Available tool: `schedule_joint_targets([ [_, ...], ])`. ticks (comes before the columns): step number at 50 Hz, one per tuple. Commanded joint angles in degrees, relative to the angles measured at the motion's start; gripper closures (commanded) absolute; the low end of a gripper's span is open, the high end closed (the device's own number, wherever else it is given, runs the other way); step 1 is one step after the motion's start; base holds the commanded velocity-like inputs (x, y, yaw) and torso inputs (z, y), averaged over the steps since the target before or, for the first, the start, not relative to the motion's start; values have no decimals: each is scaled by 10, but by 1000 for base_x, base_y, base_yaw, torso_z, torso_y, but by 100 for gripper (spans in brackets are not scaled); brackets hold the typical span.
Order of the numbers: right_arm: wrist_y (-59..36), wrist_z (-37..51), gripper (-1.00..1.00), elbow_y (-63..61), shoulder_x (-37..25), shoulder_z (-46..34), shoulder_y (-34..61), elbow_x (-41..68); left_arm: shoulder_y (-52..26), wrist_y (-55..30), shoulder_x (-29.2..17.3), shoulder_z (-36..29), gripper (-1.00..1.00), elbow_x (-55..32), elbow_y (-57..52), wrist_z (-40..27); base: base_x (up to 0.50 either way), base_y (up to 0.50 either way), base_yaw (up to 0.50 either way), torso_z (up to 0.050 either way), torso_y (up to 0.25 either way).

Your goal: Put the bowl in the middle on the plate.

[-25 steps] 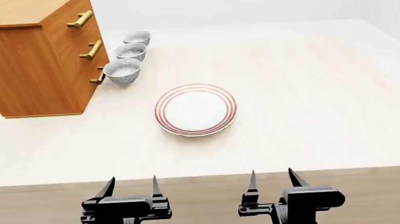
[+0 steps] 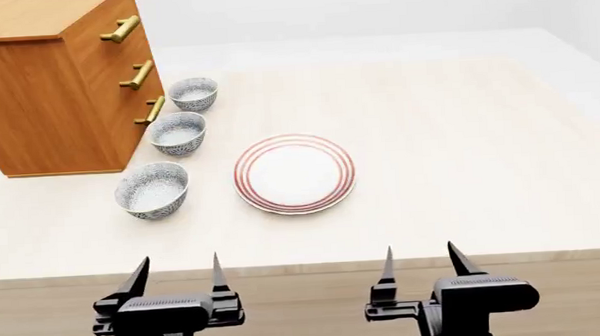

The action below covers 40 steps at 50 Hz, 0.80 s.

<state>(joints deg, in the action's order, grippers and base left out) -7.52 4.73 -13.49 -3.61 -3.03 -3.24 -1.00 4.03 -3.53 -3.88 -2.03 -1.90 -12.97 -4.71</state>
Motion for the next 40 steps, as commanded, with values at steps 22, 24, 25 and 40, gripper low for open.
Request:
schedule_joint_targets([
  [22, -149, 27, -100, -276, -42, 2, -47, 20, 82, -112, -43, 51, -100, -73, -290, -45, 0, 0, 0, 0, 0],
  [24, -137, 22, -100, -279, -44, 4, -53, 30, 84, -115, -45, 56, -100, -77, -298, -48, 154, 0, 0, 0, 0],
  [25, -140, 23, -100, -278, -44, 5, -51, 31, 83, -115, -46, 58, -100, -77, -298, -49, 461, 0, 0, 0, 0],
  [40, -117, 30, -100, -256, -51, 1, -56, 40, 80, -114, -53, 56, -100, -77, -291, -62, 499, 0, 0, 0, 0],
])
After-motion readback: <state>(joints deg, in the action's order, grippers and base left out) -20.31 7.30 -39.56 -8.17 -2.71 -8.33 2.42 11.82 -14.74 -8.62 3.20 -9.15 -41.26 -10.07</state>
